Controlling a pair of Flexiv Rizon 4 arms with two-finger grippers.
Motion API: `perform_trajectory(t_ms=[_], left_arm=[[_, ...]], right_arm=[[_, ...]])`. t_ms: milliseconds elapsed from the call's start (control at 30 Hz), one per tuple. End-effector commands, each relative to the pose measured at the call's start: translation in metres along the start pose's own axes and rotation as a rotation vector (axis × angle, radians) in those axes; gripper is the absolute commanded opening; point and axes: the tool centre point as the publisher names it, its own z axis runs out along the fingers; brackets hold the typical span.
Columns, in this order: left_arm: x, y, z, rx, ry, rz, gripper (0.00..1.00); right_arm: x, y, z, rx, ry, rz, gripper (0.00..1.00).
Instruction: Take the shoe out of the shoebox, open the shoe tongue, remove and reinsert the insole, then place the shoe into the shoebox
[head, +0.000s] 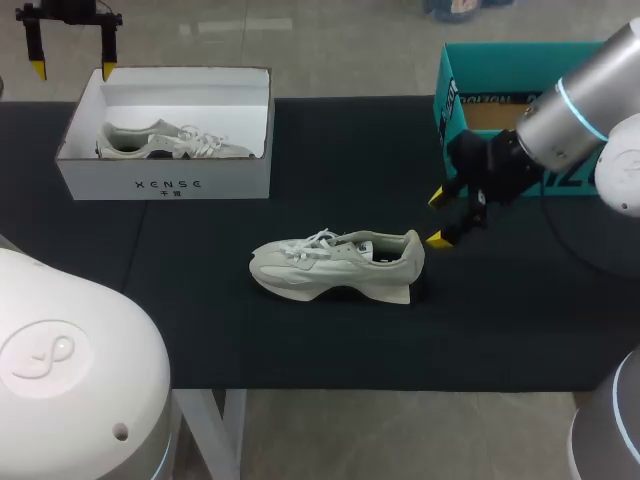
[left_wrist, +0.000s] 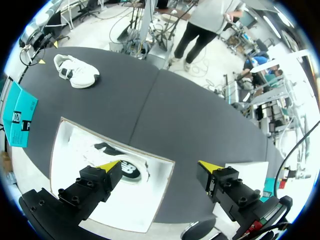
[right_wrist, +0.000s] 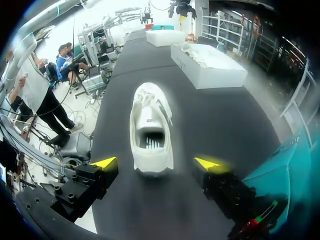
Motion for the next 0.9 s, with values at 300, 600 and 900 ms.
perform_trajectory(t_ms=[300,600,900], left_arm=[[0.001,0.0,0.0,-0.003,0.0,0.0,1.0],[0.001,0.0,0.0,-0.003,0.0,0.0,1.0],[0.001,0.0,0.0,-0.003,0.0,0.0,1.0]], right_arm=[[0.005,-0.041,0.03,-0.216,-0.207,0.004,1.0],[0.005,-0.049,0.055,-0.222,-0.125,-0.039,1.0],[-0.007,-0.051,0.083,-0.269,-0.107,-0.028,1.0]])
